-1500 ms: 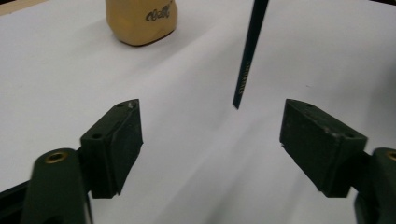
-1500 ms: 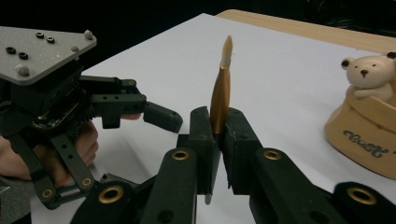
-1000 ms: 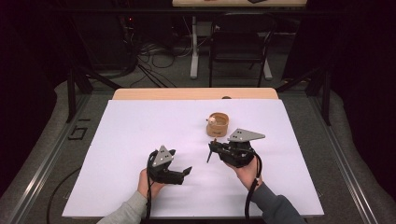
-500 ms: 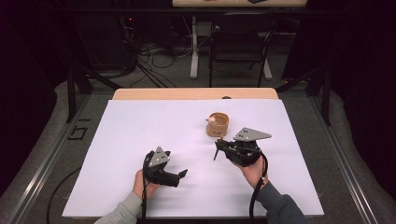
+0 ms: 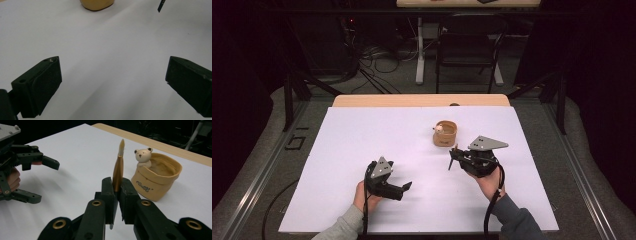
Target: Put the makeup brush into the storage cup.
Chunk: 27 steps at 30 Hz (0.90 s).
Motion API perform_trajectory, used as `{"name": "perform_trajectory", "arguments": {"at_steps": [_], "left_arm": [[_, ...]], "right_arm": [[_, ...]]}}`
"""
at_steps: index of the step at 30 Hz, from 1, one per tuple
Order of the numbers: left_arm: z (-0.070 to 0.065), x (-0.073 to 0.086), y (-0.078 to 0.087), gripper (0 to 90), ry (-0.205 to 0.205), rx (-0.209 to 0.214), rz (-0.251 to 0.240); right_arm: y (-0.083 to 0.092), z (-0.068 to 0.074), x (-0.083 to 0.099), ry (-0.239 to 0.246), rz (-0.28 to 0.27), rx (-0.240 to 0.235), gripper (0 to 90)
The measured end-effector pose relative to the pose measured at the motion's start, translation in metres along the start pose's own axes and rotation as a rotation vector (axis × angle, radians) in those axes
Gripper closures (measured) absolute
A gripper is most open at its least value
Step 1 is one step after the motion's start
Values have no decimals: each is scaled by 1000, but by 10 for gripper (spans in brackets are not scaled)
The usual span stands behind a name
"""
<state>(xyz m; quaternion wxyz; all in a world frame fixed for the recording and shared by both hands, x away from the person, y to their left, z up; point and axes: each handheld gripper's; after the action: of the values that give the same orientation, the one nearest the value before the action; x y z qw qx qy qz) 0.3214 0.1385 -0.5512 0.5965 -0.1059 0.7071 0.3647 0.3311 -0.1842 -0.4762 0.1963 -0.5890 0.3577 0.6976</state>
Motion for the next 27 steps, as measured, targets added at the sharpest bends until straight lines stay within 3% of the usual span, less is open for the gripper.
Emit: {"name": "perform_trajectory", "arguments": {"at_steps": [27], "left_arm": [[2,0,1,0,-5,-5,-4]], "right_arm": [[11,-21,-8,37,9,79,831]]}}
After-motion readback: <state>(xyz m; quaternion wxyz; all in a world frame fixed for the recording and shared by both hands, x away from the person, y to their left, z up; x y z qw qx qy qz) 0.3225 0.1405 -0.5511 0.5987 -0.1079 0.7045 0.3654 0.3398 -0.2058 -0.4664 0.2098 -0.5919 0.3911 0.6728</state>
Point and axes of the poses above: each handheld gripper's, and its own axes: y roughly backward along the jaws, x roughly out of its underside, z roughly to its left, and after that the axes turned 11 degrees about -z, right-handed
